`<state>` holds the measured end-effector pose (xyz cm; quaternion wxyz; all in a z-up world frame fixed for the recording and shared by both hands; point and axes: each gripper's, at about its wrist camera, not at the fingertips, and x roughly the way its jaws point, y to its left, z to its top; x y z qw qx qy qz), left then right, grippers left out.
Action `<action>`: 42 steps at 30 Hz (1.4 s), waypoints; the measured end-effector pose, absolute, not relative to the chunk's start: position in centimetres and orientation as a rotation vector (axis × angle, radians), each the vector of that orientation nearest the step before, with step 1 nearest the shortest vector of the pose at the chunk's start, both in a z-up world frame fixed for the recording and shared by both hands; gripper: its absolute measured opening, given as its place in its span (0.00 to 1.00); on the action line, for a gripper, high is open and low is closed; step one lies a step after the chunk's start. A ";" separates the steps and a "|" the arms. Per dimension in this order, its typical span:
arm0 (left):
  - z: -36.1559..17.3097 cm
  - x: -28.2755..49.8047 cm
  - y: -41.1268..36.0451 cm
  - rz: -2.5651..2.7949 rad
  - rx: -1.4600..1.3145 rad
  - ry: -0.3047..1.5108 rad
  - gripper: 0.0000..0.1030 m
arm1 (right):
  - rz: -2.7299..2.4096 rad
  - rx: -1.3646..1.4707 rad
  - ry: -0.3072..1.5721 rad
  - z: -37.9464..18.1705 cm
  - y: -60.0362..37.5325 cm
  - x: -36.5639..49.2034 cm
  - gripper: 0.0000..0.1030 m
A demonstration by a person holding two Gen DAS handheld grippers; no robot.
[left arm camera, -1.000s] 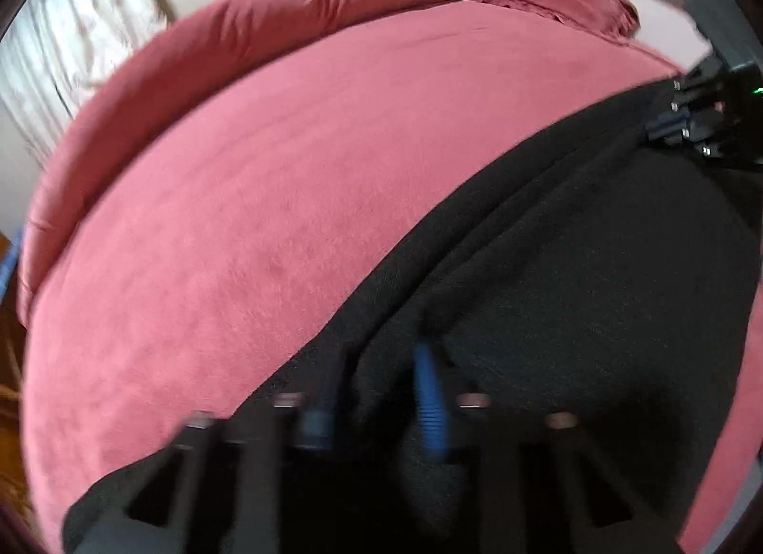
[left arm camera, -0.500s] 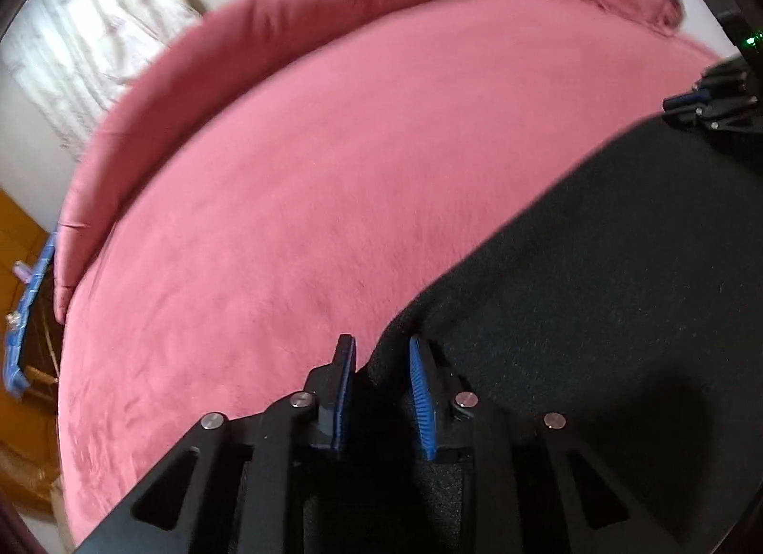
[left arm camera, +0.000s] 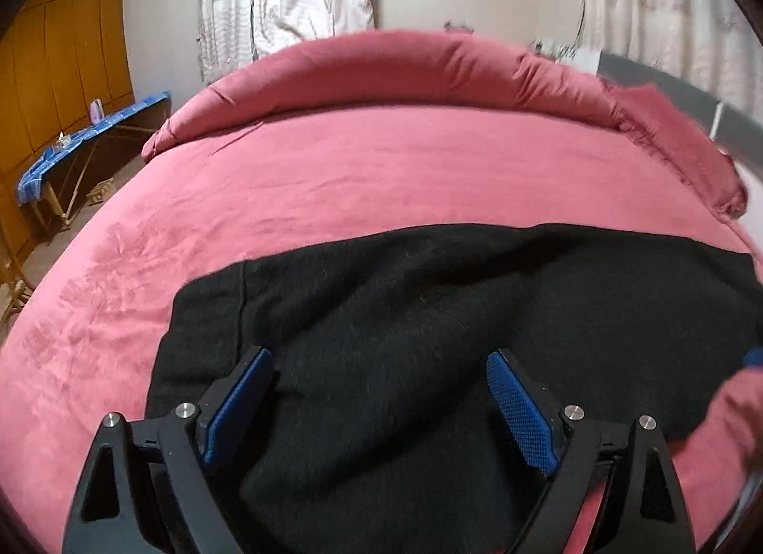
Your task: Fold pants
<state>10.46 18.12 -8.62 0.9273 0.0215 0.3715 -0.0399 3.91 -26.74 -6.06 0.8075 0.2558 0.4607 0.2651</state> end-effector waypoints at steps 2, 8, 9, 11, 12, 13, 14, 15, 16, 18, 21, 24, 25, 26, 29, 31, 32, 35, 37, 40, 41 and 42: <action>-8.3 11.1 17.6 -0.050 0.063 0.777 0.89 | 0.566 0.639 1.050 -9.1 -26.2 3.0 0.38; -9.6 14.0 20.2 0.039 0.209 0.799 0.80 | 0.507 0.848 0.974 -12.8 -26.2 8.0 0.40; -9.6 13.9 20.6 0.039 0.211 0.806 0.80 | 0.513 0.868 0.910 -12.1 -26.9 7.7 0.39; -10.2 15.1 20.7 0.047 0.257 0.819 0.80 | 0.542 0.913 0.796 -10.3 -27.9 7.8 0.39; -10.4 15.3 20.7 0.045 0.260 0.828 0.80 | 0.552 0.908 0.789 -10.1 -27.7 8.2 0.40; -10.5 16.1 20.9 0.039 0.247 0.846 0.80 | 0.560 0.884 0.804 -9.8 -27.4 8.8 0.40; -10.4 16.4 21.1 0.034 0.226 0.859 0.80 | 0.570 0.847 0.826 -9.8 -26.8 9.2 0.40; -10.2 16.7 21.3 0.028 0.207 0.873 0.80 | 0.598 0.804 0.850 -9.7 -26.1 9.4 0.42; -10.0 17.0 21.5 0.017 0.198 0.886 0.80 | 0.640 0.765 0.872 -9.7 -25.5 9.3 0.44; -9.9 17.3 21.8 -0.001 0.213 0.899 0.80 | 0.720 0.678 0.948 -10.3 -23.6 8.6 0.46; -9.7 18.0 22.0 -0.024 0.230 0.913 0.79 | 0.770 0.420 0.999 -10.7 -19.9 6.9 0.46; -9.4 18.8 22.6 -0.025 0.203 0.921 0.74 | 0.701 0.290 0.849 -9.7 -18.1 5.7 0.46; -9.2 19.5 22.9 -0.021 0.182 0.931 0.71 | 0.720 0.316 0.834 -9.1 -17.5 6.0 0.46; -9.1 20.1 23.2 -0.019 0.164 0.937 0.70 | 0.732 0.340 0.819 -8.7 -17.3 6.1 0.46; -8.9 21.1 23.8 -0.020 0.126 0.960 0.70 | 0.783 0.462 0.668 -7.3 -18.6 6.5 0.57; -8.8 21.7 24.0 -0.034 0.124 0.972 0.69 | 0.861 0.432 0.679 -7.2 -17.5 7.2 0.68; -8.8 21.8 24.0 -0.038 0.127 0.976 0.69 | 0.932 0.316 0.774 -8.0 -15.5 7.5 0.68; -9.0 21.9 24.0 -0.047 0.122 0.980 0.69 | 0.959 -0.047 0.843 -9.9 -11.1 5.7 0.66; -9.3 21.9 24.0 -0.050 0.119 0.977 0.69 | 0.947 -0.177 0.765 -10.0 -9.4 4.6 0.66; -9.4 21.7 24.0 -0.052 0.109 0.972 0.69 | 1.001 -0.186 0.781 -10.1 -7.5 4.7 0.65; -9.4 21.6 24.0 -0.054 0.106 0.972 0.69 | 1.019 -0.208 0.782 -10.3 -6.8 4.5 0.55; -9.3 21.5 24.1 -0.057 0.104 0.973 0.69 | 1.030 -0.235 0.782 -10.1 -6.6 4.1 0.28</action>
